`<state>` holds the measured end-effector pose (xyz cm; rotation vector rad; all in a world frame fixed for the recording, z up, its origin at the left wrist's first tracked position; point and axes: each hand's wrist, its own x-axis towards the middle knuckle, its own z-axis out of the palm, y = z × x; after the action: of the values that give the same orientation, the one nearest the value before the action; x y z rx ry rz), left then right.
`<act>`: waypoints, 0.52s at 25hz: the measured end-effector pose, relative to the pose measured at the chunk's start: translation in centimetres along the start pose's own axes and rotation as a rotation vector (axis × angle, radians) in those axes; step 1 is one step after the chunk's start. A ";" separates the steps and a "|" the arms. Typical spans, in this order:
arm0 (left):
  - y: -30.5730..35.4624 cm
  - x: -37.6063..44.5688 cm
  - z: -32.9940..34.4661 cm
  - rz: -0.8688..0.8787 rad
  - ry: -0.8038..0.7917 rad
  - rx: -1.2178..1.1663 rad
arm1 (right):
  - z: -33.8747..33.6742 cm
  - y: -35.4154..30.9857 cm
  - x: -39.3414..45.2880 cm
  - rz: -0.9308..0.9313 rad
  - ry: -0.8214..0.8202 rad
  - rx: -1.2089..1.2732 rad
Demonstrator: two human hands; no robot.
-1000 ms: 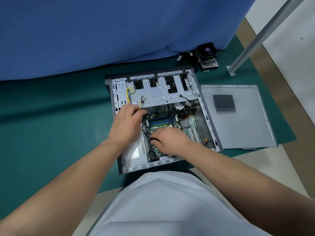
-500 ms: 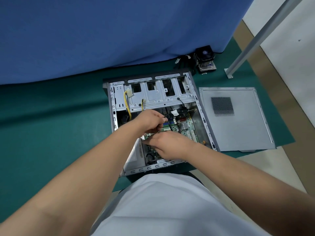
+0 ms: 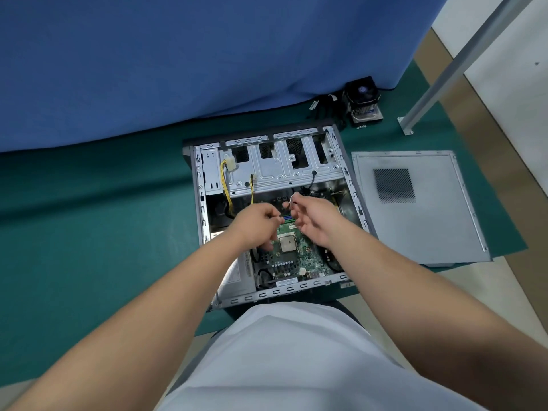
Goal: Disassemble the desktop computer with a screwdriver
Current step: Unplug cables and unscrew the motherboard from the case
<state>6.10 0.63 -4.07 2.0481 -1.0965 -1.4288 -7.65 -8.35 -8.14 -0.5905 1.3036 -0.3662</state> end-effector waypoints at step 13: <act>-0.5 1.0 2.5 -0.010 -0.113 0.170 | 0.9 1.0 1.3 -0.117 0.122 -0.080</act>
<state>4.18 0.45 -5.98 2.1115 -1.2965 -1.5188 -6.56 -8.09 -9.65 -0.7230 1.4090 -0.4542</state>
